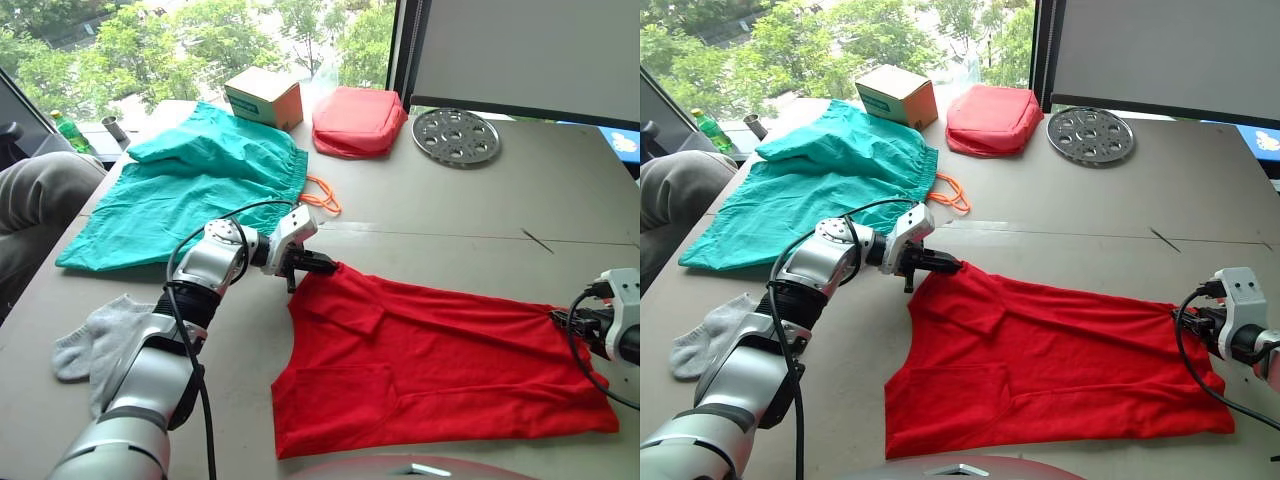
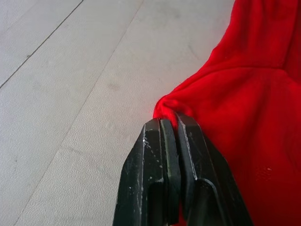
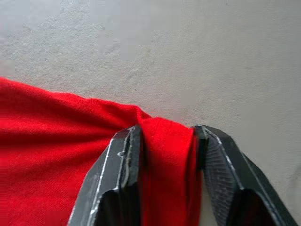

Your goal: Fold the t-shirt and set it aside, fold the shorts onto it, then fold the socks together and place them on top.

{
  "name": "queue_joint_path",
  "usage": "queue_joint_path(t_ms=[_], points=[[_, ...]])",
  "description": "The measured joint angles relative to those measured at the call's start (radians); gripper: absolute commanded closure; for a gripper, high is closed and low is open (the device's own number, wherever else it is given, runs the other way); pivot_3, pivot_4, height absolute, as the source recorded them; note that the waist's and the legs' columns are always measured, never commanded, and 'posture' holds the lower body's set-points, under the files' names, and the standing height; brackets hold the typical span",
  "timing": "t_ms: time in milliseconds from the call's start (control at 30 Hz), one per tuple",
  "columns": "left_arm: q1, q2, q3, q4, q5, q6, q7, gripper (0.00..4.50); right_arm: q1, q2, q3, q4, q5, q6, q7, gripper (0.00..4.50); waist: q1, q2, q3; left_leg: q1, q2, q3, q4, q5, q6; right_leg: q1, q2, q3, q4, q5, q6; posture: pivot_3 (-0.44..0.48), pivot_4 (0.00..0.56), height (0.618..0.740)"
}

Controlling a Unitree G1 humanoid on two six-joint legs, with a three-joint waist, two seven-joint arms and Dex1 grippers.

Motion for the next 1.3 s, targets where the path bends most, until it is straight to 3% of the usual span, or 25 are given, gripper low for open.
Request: queue_joint_path(t_ms=[33,367,533,733,1000,1133,1300], points=[[0.002,-0.001,0.000,-0.007,0.000,0.004,0.000,4.50,0.000,-0.002,0.005,-0.005,0.000,0.000,0.001,4.44,0.000,0.000,0.000,0.000,0.000,0.000,0.000,0.000,0.000,0.000,0.000,0.000,0.000,0.000,0.000,0.000,0.150,0.739],[0.089,-0.005,0.046,-0.141,-0.023,0.096,0.056,4.50,-0.054,-0.008,0.110,-0.057,-0.095,-0.035,-0.092,4.44,-0.004,0.001,0.001,0.000,0.000,0.000,0.002,0.000,0.000,0.000,0.000,0.000,0.002,0.000,0.000,0.000,0.150,0.739],[0.155,0.002,0.094,-0.239,-0.055,0.173,0.117,4.50,-0.179,-0.021,0.267,-0.056,-0.202,-0.094,-0.158,4.44,-0.020,0.006,0.003,0.000,0.000,0.000,0.002,0.000,0.000,-0.001,0.000,0.000,0.003,0.000,0.000,0.000,0.150,0.739],[0.299,0.014,0.179,-0.479,-0.133,0.334,0.237,4.50,-0.376,-0.022,0.517,0.003,-0.370,-0.168,-0.204,4.44,-0.025,0.006,0.004,-0.001,0.000,0.000,0.003,0.000,-0.001,-0.001,0.000,0.001,0.003,0.002,0.004,0.000,0.150,0.739],[0.491,-0.013,0.356,-0.741,-0.226,0.526,0.462,4.50,-0.667,0.055,0.682,0.258,-0.483,-0.289,-0.160,4.44,-0.023,0.006,0.005,0.000,0.000,-0.001,0.004,0.003,-0.005,0.000,0.001,0.000,0.004,0.002,0.003,0.000,0.150,0.739],[0.639,-0.081,0.492,-0.909,-0.287,0.663,0.614,4.50,-0.836,0.114,0.768,0.502,-0.559,-0.422,-0.115,4.44,-0.032,0.006,0.005,0.000,0.000,0.000,0.004,0.003,-0.006,0.000,0.001,0.002,0.004,0.002,0.004,0.000,0.150,0.739],[0.823,-0.211,0.592,-1.116,-0.340,0.752,0.779,4.50,-1.062,0.303,0.812,0.915,-0.620,-0.663,-0.100,4.44,-0.050,0.006,0.005,0.002,0.000,0.000,0.004,0.004,-0.007,0.001,0.002,0.003,0.006,0.003,0.003,0.000,0.150,0.739]])
